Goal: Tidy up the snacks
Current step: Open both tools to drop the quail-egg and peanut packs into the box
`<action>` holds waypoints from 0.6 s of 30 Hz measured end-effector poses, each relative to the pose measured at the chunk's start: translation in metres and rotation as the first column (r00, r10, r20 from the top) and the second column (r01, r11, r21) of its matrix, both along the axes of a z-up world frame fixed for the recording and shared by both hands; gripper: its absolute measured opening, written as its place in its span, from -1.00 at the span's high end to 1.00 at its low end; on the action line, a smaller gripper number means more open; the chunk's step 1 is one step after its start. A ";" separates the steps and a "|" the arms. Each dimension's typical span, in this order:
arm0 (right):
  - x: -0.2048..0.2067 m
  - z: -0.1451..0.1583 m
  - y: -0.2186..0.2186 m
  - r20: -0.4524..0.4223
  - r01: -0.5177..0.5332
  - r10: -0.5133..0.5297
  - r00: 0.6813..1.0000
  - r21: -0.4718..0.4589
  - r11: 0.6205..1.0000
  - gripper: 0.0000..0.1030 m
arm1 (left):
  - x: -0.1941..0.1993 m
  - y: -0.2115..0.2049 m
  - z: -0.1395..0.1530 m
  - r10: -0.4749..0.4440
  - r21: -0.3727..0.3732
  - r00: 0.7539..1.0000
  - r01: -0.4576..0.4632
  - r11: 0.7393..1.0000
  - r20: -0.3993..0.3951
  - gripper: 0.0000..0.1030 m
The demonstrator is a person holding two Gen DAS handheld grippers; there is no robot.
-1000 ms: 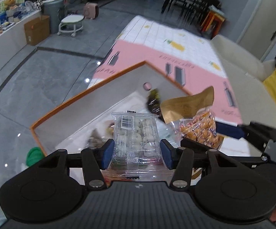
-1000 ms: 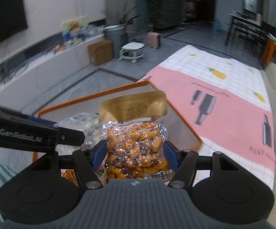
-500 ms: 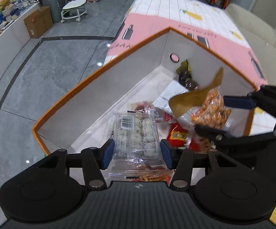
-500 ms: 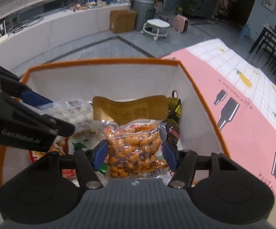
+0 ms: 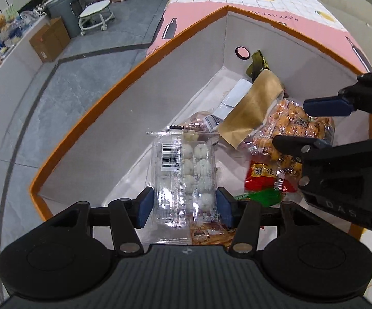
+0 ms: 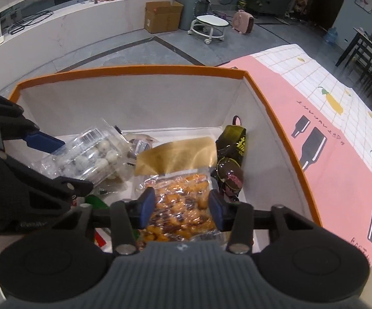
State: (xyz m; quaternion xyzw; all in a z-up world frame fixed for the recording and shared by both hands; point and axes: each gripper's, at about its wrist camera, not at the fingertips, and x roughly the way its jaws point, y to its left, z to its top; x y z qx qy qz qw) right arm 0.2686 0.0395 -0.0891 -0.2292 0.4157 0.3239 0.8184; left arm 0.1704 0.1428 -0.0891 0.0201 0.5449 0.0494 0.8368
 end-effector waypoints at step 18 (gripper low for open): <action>-0.011 0.043 -0.024 0.014 0.118 -0.119 0.993 0.085 0.989 -0.11 | -0.018 -0.009 0.052 -0.020 0.007 0.994 0.019 1.000 0.110 -0.60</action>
